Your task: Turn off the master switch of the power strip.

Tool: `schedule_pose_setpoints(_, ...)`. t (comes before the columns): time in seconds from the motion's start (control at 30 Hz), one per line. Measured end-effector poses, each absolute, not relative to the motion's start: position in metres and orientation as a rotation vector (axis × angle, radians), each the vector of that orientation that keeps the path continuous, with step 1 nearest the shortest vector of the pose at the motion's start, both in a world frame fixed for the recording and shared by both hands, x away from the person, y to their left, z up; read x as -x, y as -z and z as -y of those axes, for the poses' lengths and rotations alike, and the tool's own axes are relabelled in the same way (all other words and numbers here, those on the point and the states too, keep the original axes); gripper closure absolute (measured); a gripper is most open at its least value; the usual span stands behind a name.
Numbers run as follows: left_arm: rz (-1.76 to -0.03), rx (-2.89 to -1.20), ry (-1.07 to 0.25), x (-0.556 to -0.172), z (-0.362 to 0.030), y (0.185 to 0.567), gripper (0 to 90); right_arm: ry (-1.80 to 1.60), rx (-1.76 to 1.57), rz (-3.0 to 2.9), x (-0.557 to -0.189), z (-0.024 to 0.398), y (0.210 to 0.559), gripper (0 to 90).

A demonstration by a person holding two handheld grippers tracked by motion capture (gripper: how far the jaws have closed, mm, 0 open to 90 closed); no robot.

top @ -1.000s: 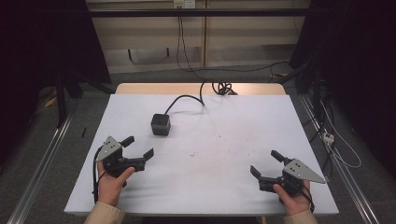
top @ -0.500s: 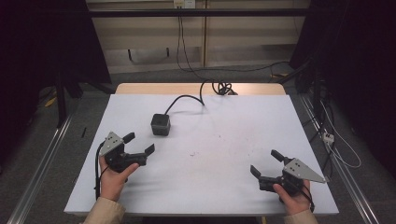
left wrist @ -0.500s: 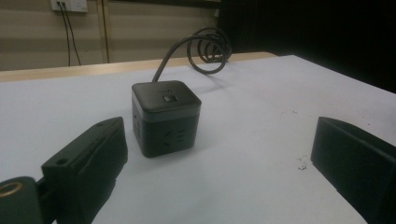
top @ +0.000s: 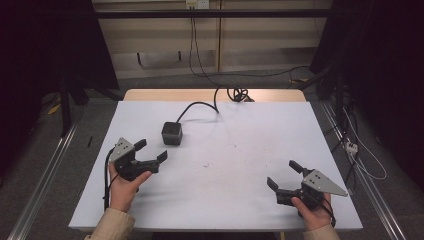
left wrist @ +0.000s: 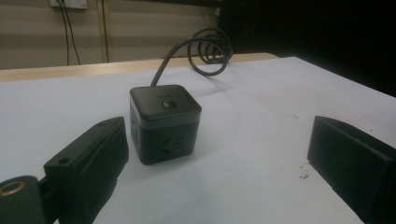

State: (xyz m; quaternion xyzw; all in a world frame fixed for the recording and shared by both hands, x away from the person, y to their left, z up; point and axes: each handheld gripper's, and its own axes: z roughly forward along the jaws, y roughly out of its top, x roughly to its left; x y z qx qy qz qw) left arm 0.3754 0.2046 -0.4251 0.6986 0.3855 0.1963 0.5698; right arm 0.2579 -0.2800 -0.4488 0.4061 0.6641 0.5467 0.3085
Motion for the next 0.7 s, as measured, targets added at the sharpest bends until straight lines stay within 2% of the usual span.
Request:
schedule_pose_setpoints(0.3,-0.897,-1.643,-0.461,-0.382,-0.201,0.423,8.9,-1.447,-1.080,-1.749,-0.258,0.281,0.449,3.9)
schedule_pose_setpoints(0.7,-0.900,-1.661,-0.451,-0.392,-0.194,0.425,9.3,-1.449,-1.078,-1.752,-0.258,0.281,0.449,4.0)
